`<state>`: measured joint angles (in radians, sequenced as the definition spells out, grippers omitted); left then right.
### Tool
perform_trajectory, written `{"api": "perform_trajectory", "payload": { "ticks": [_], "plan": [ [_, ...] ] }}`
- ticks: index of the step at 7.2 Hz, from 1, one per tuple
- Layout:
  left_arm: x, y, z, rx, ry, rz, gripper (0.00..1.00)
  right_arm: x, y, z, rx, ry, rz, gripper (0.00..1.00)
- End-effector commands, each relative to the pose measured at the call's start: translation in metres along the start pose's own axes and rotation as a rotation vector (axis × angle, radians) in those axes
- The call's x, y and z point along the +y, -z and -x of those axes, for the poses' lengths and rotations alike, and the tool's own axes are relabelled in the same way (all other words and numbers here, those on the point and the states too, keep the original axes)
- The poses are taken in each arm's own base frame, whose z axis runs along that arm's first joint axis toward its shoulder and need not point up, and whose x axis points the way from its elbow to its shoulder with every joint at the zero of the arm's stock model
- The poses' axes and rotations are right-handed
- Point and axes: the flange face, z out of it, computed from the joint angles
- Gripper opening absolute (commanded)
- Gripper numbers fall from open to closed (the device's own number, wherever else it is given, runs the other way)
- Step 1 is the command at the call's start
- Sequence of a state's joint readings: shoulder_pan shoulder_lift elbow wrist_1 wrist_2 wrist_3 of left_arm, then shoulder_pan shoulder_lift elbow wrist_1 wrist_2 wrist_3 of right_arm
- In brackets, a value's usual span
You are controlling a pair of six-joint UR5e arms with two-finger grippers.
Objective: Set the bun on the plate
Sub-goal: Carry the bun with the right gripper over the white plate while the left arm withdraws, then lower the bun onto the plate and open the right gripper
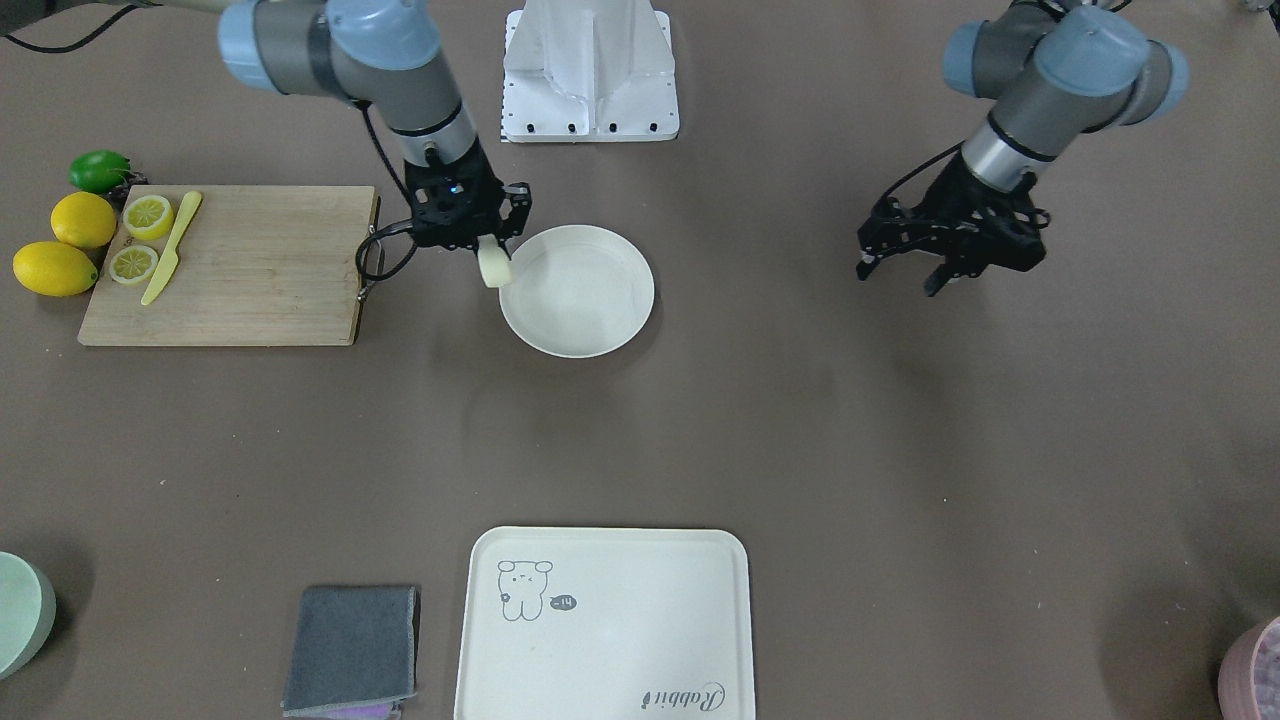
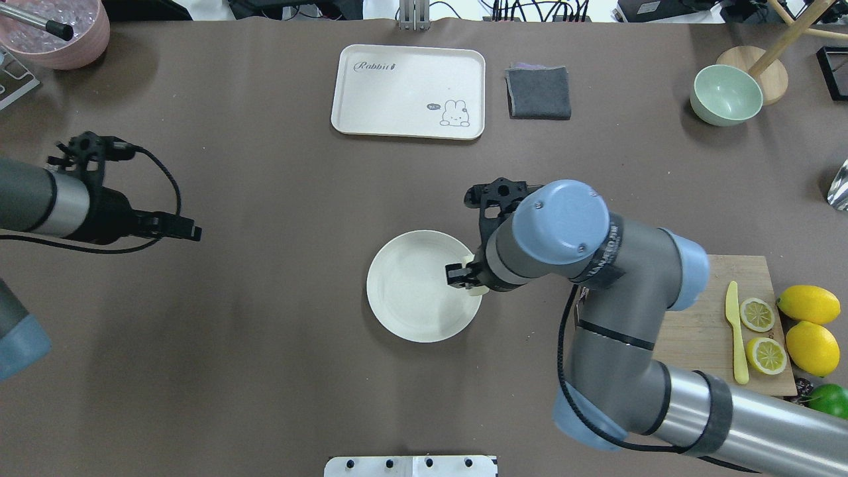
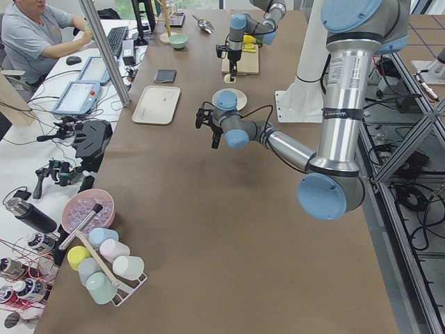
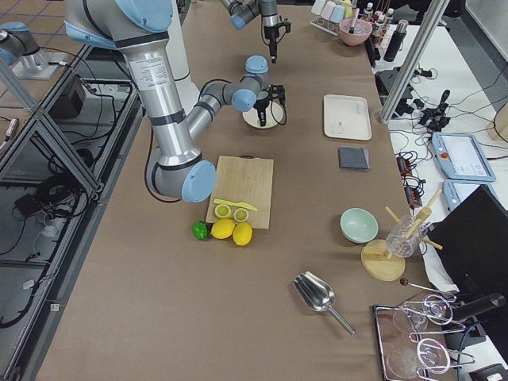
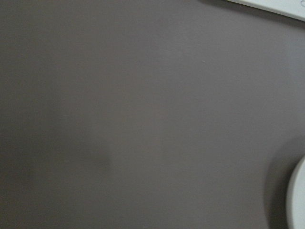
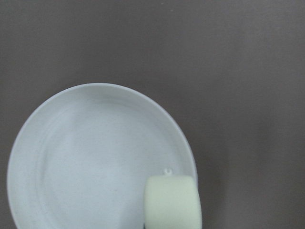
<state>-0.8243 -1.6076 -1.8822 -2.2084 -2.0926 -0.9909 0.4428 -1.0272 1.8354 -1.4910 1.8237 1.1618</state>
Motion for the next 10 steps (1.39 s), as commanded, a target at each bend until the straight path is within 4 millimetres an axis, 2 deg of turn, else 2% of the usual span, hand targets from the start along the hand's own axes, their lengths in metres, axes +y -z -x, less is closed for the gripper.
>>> {"api": "perform_trajectory", "payload": {
  "ticks": [1,2,6,9,10],
  "plan": [
    [-0.007,0.031,0.051,0.002,-0.005,0.018,0.97,-0.004,-0.035,0.068,0.03,-0.018,-0.006,0.36],
    [-0.007,0.03,0.052,0.0,-0.003,0.019,0.97,-0.009,-0.046,0.073,0.045,-0.02,0.0,0.36],
    [-0.009,0.027,0.051,0.001,-0.005,0.02,0.97,-0.004,-0.064,0.06,0.081,-0.022,0.017,0.37],
    [-0.01,0.028,0.049,0.002,-0.007,0.017,0.97,-0.002,-0.068,0.057,0.083,-0.022,0.022,0.52],
    [-0.011,0.028,0.049,0.003,-0.007,0.016,0.97,-0.002,-0.067,0.057,0.083,-0.022,0.022,0.7]
  ]
}}
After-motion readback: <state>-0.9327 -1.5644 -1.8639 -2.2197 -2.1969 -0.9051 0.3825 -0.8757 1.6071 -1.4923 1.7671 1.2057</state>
